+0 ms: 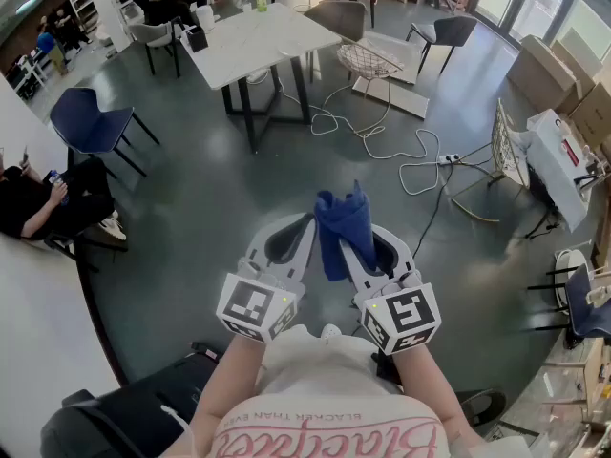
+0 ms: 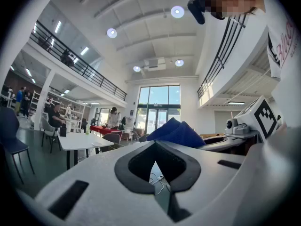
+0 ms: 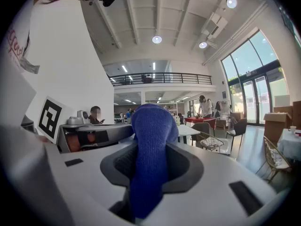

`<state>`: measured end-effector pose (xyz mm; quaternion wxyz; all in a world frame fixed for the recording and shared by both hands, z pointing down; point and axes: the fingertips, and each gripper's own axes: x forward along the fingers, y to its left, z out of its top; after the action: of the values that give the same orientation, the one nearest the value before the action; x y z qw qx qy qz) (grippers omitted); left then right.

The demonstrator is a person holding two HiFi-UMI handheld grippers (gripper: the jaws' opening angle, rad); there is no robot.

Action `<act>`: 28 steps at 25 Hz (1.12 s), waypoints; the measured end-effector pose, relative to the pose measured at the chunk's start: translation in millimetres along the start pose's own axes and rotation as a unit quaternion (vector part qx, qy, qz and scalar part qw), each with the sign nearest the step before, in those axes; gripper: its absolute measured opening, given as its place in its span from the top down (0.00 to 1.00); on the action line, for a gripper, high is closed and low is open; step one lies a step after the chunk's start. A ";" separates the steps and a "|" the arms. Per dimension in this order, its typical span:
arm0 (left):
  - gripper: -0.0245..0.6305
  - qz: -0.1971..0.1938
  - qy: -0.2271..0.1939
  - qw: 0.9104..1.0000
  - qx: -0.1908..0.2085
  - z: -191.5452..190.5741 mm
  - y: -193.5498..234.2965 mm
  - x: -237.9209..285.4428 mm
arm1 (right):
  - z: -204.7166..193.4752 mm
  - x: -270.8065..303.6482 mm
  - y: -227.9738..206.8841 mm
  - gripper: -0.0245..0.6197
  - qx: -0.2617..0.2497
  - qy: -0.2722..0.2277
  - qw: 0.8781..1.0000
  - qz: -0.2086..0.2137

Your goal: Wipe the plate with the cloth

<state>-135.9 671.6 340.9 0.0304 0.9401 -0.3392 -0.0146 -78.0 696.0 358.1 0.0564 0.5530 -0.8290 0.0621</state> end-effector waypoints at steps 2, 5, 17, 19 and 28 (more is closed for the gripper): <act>0.96 0.000 0.001 1.000 0.004 0.5 -4.3 3.1 | 0.3 -2.8 -2.9 0.78 -0.001 0.000 1.000 0.003; 0.96 0.005 0.000 1.000 0.005 -0.8 -8.4 7.6 | -1.2 -5.6 -8.1 0.78 0.001 -0.002 1.000 0.010; 0.96 0.037 0.007 0.999 -0.011 -23.2 -13.3 37.2 | -23.2 -3.7 -49.7 0.78 0.023 0.010 0.999 0.024; 0.96 0.040 0.009 0.999 -0.013 -27.0 -7.7 45.5 | -25.0 2.5 -57.4 0.78 0.025 0.007 0.999 0.022; 0.96 0.035 0.009 0.999 -0.011 -24.5 49.4 107.2 | -12.2 71.4 -97.6 0.78 0.028 0.001 0.999 0.022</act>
<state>-83.7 566.3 368.0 0.0438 0.9274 -0.3713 -0.0091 -14.8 596.0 385.7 0.0407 0.5358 -0.8388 0.0874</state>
